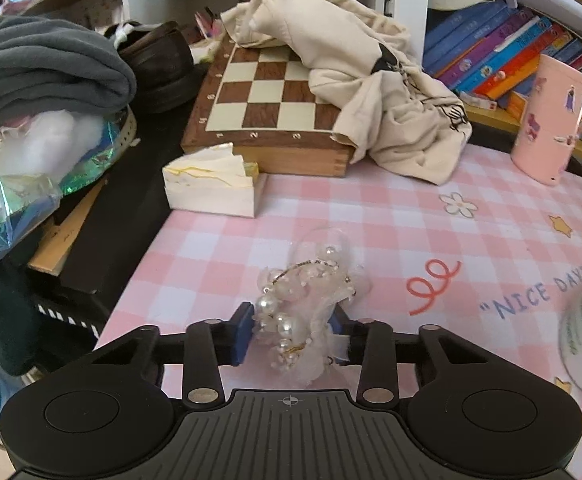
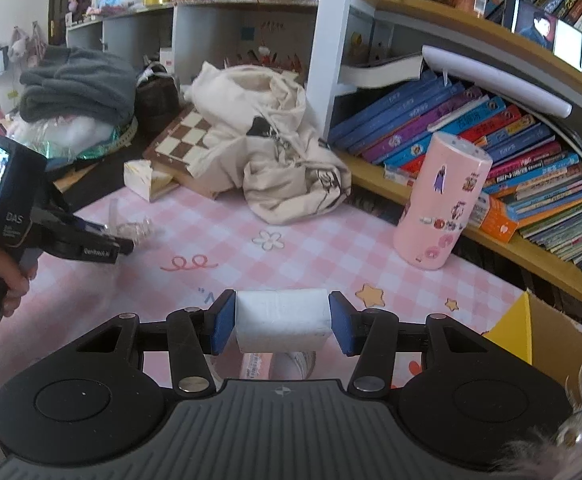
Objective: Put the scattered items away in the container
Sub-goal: 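Lift the eraser with the right tool while the left tool grasps the pearl ornament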
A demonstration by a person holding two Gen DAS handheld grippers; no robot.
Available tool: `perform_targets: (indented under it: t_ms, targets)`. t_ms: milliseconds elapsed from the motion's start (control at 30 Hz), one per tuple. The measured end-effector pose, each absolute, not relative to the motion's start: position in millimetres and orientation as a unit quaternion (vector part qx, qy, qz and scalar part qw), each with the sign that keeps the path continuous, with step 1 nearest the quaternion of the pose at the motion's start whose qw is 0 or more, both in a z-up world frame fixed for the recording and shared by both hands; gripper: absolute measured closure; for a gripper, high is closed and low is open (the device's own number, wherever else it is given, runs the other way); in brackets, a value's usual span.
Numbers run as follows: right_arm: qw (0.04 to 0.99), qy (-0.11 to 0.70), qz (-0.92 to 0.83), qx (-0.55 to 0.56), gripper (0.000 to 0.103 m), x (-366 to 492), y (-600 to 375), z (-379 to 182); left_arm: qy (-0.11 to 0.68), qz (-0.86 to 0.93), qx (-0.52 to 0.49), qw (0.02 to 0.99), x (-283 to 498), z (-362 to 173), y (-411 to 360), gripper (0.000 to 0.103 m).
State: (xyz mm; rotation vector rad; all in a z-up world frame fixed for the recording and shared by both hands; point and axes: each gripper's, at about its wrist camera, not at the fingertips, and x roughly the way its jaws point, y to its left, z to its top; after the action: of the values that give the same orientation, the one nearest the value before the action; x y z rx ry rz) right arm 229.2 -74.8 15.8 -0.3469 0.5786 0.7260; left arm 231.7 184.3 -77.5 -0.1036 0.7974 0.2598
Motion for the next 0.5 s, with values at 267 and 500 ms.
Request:
perform_targets:
  t_ms: [267, 500]
  targets:
    - [0.879, 0.257, 0.366, -0.166, 0.056, 209.7, -77.5, 31.2, 0.341, 0.107, -0.097, 0.929, 194.8, -41.3, 175.5, 0.068]
    - [0.875, 0.258, 0.376, -0.163, 0.056, 187.8, -83.3, 34.4, 0.317, 0.086, -0.121, 0.937, 158.8, -15.1, 162.0, 0.068]
